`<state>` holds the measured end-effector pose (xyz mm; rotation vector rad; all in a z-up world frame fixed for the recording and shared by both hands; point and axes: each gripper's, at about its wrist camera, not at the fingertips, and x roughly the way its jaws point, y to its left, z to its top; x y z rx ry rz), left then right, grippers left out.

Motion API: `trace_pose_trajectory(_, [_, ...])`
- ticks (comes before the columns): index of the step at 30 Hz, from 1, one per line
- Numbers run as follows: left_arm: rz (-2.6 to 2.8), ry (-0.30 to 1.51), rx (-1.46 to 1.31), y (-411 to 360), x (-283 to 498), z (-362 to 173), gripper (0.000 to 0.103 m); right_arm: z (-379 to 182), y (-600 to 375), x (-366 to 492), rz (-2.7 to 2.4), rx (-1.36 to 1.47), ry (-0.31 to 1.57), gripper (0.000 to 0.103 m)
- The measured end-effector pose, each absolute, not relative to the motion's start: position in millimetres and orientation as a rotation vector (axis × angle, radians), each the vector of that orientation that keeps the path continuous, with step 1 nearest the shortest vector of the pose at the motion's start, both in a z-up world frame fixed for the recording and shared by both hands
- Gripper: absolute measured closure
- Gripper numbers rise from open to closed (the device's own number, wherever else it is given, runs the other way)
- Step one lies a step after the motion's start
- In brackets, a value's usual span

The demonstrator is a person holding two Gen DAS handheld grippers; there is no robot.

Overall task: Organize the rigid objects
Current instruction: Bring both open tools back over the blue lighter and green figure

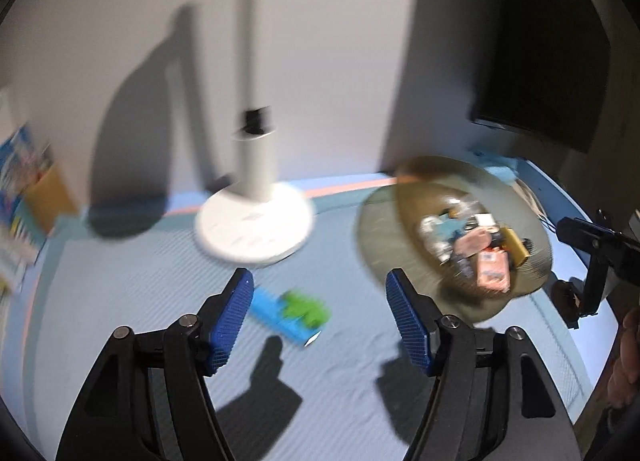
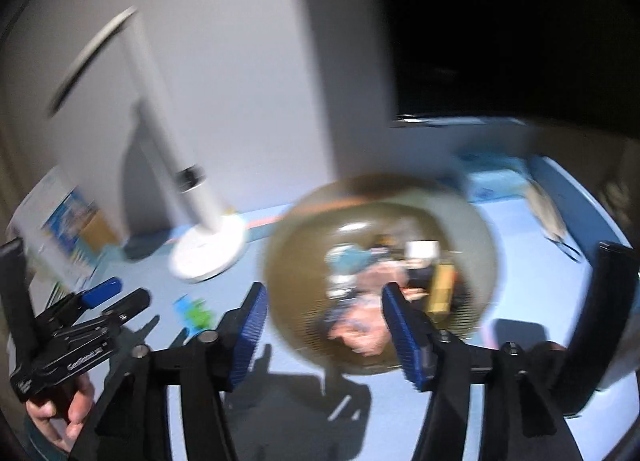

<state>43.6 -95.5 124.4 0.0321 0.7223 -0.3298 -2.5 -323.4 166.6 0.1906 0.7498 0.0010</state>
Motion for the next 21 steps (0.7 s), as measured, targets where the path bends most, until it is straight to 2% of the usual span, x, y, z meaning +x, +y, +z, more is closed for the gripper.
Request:
trace_pose_trajectory(1, [-0.310,0.730,0.023,-85.0,41.9,121.5,0.027,164.9,-306.6,-2.6,0.025,0.169,0.755,0.035])
trace_pose_trajectory(3, [-0.184,0.764,0.065,-59.4,34.4,105.3,0.027,152.6,-269.6,-0.8,0.070,0.122,0.782,0.028])
trace_pose_trajectory(11, [-0.095,0.831,0.133,-16.2,20.5,45.1,0.027,59.0,-190.4,9.8,0.104,0.038,0.925,0.028])
trace_pose_trajectory(18, [-0.112,0.915,0.056,-6.9,29.7,13.2,0.027,20.5,-195.0,11.1,0.039,0.036,0.968,0.028])
trace_pose_trajectory(21, [-0.117,0.886,0.070,-10.9,25.0,14.9,0.027,20.7,-197.7,11.2,0.027,0.049,0.960,0.021])
